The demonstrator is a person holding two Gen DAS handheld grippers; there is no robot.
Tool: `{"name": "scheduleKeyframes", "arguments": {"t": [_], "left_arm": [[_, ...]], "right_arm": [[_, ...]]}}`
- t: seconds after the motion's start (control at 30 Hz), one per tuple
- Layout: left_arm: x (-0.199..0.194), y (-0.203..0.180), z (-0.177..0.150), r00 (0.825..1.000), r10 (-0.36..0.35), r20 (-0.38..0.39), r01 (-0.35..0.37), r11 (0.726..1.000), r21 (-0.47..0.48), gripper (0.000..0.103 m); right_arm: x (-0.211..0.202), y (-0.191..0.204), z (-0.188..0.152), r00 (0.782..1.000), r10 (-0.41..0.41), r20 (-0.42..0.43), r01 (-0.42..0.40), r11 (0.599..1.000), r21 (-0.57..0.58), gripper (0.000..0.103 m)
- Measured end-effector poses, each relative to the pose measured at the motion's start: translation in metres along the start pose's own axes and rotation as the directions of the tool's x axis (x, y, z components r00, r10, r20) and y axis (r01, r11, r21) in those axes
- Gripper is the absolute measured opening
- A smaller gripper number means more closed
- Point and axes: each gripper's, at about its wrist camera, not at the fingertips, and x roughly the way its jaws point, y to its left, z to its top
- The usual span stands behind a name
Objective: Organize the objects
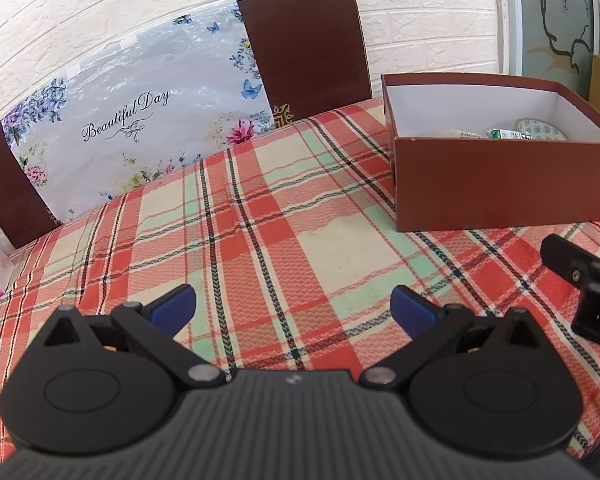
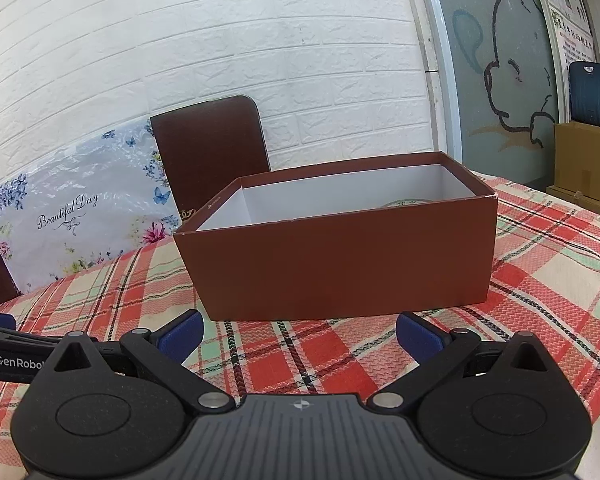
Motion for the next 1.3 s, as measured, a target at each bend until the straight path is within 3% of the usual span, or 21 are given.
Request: {"name": "scheduleKeyframes", "arguments": {"t": [1.3], "left_arm": [[0.011,-0.001,-0.006,0.998,-0.03,-0.053,0.031,0.999,0.015,0.103]], "right_arm": [[0.004,0.004,-0.002,1.0,0.007,0.0,-0.007,1.0,-0.016,0.102]]}}
